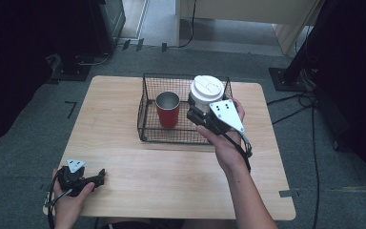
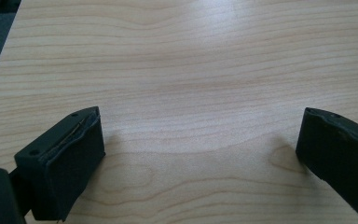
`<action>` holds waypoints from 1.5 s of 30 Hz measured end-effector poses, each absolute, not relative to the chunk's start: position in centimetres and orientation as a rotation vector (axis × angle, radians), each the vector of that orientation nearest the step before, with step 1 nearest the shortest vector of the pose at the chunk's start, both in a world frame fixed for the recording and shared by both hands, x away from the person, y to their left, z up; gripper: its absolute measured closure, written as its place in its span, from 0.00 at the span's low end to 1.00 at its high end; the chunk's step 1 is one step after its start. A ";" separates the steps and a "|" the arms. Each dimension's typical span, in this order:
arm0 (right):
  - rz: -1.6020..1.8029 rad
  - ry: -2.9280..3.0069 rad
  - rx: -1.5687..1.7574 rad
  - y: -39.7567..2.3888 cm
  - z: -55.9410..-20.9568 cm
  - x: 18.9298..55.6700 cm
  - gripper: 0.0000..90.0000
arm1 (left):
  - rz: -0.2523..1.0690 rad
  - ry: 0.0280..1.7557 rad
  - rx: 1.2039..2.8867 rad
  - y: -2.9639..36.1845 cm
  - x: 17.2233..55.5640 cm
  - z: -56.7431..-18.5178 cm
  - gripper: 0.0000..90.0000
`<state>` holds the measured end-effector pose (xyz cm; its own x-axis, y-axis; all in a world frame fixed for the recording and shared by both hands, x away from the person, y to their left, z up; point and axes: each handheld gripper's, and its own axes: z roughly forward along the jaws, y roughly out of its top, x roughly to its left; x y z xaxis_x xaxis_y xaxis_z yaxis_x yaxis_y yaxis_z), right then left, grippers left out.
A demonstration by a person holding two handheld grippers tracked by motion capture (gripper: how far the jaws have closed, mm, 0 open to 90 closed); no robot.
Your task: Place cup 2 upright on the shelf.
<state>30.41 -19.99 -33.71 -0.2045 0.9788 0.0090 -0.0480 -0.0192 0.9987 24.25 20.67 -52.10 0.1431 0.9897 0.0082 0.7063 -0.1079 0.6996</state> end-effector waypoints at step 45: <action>1.302 1.230 1.238 -21.8 -37.7 40.8 0.18 | 0.671 1.617 1.882 20.7 24.2 -52.1 0.02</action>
